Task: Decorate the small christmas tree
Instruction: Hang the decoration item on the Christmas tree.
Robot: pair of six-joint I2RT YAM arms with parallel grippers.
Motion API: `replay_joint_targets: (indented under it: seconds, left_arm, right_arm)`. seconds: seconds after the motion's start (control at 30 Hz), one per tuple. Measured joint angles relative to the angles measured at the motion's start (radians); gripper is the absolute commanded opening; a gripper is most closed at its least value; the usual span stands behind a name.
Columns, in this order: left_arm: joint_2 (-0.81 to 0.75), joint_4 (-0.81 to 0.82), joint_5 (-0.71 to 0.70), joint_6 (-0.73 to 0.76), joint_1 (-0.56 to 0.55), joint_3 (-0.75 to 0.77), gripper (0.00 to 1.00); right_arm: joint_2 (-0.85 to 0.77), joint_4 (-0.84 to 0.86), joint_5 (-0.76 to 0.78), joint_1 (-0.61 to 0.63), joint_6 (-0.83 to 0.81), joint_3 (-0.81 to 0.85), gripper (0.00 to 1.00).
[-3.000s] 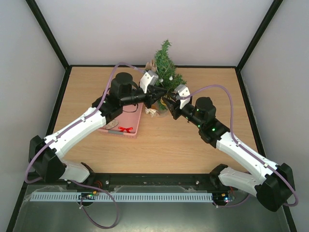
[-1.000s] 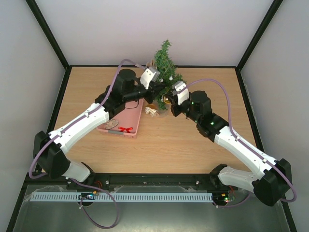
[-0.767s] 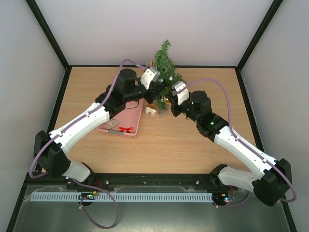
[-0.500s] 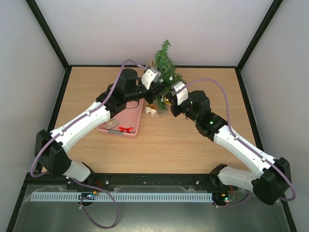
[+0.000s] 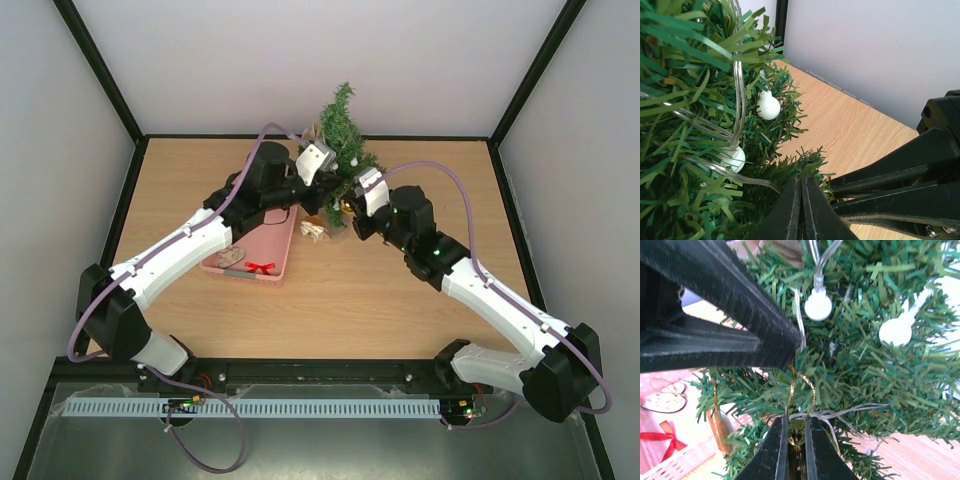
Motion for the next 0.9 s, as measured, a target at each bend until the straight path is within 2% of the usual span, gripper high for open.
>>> replay_joint_targets:
  seconds: [0.9]
  left_arm:
    - [0.001,-0.016,-0.036,0.035,0.000,0.006,0.02]
  right_arm:
    - [0.040,-0.001,0.022,0.000,-0.033,0.035,0.02]
